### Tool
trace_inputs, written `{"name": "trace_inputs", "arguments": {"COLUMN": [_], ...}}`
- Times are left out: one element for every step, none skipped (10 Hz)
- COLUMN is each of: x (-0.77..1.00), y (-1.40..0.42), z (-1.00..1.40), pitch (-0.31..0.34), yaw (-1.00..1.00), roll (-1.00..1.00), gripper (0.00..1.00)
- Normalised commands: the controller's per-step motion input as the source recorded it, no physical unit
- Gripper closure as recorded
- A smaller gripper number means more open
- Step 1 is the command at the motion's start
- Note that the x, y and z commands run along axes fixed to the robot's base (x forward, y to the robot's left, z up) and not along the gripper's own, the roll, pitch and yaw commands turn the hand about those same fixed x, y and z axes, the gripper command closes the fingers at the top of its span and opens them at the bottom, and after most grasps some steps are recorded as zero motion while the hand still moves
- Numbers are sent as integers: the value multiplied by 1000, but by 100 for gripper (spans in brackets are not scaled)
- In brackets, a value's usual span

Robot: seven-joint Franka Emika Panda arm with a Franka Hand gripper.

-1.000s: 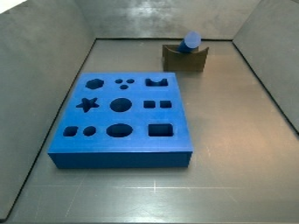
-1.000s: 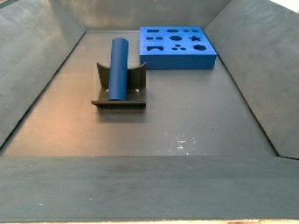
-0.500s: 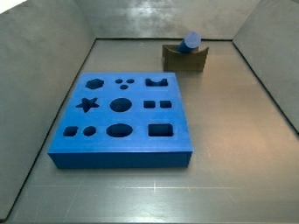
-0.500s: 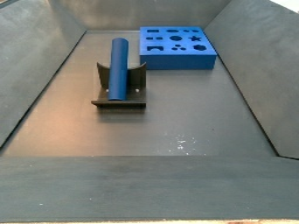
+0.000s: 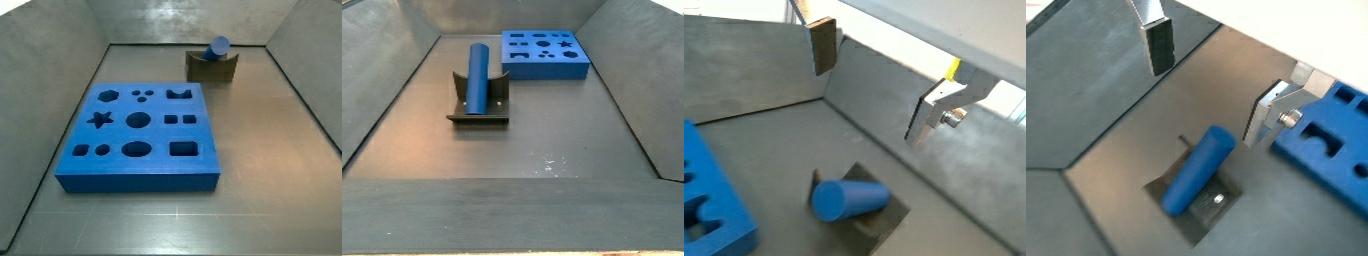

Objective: Pick up the round object. Move up. Place the round object on the fixture. Regrasp the round object. Move to above the board. Insert the round object.
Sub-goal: Regrasp the round object.

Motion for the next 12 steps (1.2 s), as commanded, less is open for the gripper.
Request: {"name": "trace_inputs", "arguments": {"x": [80,88,96,106,109,108,110,115,113,109,102,92], "y": [-32,-39,-39,-46,-48,-50,-54,-55,-58,-43,-41,-46], "z": [-9,-3,-4,-11,-11,-9,-12,-12,-15,-5,-2,-9], "pitch": [77,96,118,151,173,198,198,172,147,105,80,43], "yaw": [51,60,71,94,120,158,186,211,226,234,235,227], "roll": [1000,1000,1000,1000,1000,1000,885,640,462,276,224,186], "gripper": [0,0,0,0,0,0,0,0,0,0,0,0]}}
